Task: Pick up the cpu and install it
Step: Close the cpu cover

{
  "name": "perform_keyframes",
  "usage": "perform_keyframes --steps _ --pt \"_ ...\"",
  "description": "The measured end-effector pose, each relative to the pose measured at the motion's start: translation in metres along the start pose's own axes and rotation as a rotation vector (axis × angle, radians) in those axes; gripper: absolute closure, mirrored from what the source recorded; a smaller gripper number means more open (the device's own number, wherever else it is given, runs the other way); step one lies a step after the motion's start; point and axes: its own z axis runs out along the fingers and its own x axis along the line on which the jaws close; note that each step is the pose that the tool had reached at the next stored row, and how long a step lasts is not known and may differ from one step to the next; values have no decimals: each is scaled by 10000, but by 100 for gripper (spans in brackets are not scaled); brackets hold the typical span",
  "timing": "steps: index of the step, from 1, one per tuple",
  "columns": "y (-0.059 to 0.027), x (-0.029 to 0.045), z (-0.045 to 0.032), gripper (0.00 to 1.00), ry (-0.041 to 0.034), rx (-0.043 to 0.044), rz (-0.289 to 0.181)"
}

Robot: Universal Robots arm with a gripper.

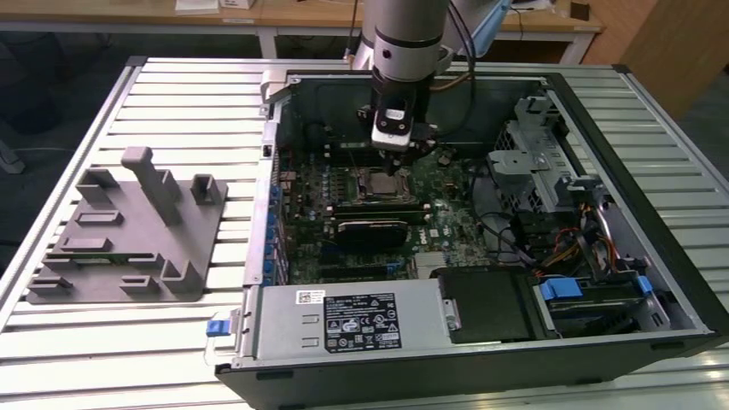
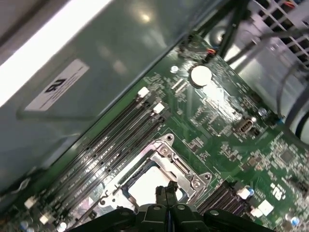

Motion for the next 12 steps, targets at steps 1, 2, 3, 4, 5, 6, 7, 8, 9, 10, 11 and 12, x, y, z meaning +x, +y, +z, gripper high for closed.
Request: perform_keyframes --steps 1,2,3,4,5,6,7,8,9,10,11,12 --pt "0 0 0 89 2 -3 -179" --pt "0 0 0 89 4 -6 -359" --pt "0 0 0 89 5 -8 -539" --pt "0 0 1 89 7 -11 -718" --pt "0 0 1 89 9 -13 -899" --pt "0 0 1 89 11 -16 -1077" --pt "0 0 1 89 12 -18 -1258" --pt "0 0 1 89 14 -21 -1454" --pt "0 0 1 89 16 -23 -1634" --pt "0 0 1 89 17 -26 -1814" --pt "0 0 2 89 19 -28 -1993" --pt "0 0 2 89 21 -31 -2175"
